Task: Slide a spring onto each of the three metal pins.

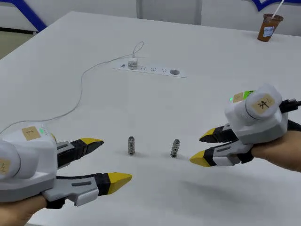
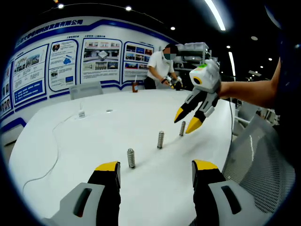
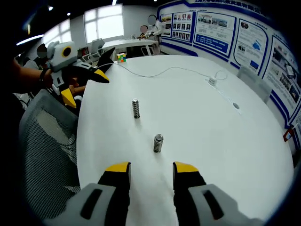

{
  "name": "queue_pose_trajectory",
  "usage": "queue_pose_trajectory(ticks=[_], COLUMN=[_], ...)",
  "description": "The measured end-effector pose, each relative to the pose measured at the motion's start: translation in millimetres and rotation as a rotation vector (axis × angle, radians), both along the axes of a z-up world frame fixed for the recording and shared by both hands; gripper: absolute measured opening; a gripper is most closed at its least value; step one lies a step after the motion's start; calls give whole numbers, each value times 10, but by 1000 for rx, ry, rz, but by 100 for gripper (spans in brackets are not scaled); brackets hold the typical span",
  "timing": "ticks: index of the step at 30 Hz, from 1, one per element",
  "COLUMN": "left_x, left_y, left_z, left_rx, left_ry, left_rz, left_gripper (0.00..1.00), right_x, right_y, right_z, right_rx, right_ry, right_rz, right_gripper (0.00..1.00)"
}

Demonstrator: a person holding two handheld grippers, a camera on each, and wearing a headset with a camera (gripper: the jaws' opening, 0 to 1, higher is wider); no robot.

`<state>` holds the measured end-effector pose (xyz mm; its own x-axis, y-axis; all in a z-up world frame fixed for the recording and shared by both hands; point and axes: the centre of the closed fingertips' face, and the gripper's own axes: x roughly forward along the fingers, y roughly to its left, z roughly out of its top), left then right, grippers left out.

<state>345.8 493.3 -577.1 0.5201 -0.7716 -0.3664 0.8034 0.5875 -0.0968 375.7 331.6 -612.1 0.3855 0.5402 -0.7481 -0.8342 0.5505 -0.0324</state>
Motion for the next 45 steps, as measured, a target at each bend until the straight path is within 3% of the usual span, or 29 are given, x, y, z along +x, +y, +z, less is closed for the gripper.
queue_pose_trajectory(ticks=[4, 22, 34, 42, 45], left_x=[-12, -54, -80, -98, -97], left_y=[0, 16, -15, -21, -19], left_z=[-20, -49, -61, -99, -118], left_rx=[1, -1, -1, -3, -1], left_ry=[3, 12, 17, 25, 29], left_rz=[-4, -7, -15, -18, -17], left_gripper=[63, 64, 64, 65, 65], right_x=[-103, -408, -493, -555, -567], right_y=[-36, -436, -602, -727, -715], right_z=[15, 40, 104, 8, 30], right_rx=[41, 131, 199, 199, 230], right_ry=[2, -33, -78, -108, -128], right_rz=[-27, -151, -177, -192, -190], right_gripper=[37, 36, 41, 47, 50])
